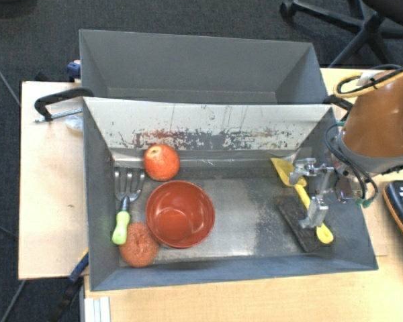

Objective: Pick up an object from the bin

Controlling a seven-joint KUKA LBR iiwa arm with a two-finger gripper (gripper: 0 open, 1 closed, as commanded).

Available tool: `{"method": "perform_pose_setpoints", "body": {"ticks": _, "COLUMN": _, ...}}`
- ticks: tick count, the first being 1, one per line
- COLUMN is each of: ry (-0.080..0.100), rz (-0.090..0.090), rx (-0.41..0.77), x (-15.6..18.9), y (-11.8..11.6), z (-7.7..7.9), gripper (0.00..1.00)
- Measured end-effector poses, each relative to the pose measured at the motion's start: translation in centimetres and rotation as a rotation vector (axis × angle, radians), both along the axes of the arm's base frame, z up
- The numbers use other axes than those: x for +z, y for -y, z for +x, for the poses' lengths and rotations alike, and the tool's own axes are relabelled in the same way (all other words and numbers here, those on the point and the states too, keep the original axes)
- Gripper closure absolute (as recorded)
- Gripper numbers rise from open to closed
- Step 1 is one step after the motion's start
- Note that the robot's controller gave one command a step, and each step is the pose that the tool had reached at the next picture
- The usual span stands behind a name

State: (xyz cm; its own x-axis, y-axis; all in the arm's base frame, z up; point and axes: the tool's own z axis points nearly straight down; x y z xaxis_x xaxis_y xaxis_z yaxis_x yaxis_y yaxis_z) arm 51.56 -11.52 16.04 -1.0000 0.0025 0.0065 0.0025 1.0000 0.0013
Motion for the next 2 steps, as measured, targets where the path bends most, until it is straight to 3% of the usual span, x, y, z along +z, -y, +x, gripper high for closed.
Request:
{"method": "perform_pose_setpoints", "body": {"ticks": 1, "ry": 0.016, "rz": -0.005, "rx": 0.164, "x": 15.5, "y": 3.5, "z": 0.2, "gripper": 0.0}}
{"method": "perform_pose_setpoints", "body": {"ticks": 2, "ry": 0.029, "rz": -0.01, "rx": 0.298, "x": 21.4, "y": 1.6, "z": -1.7, "gripper": 0.0}}
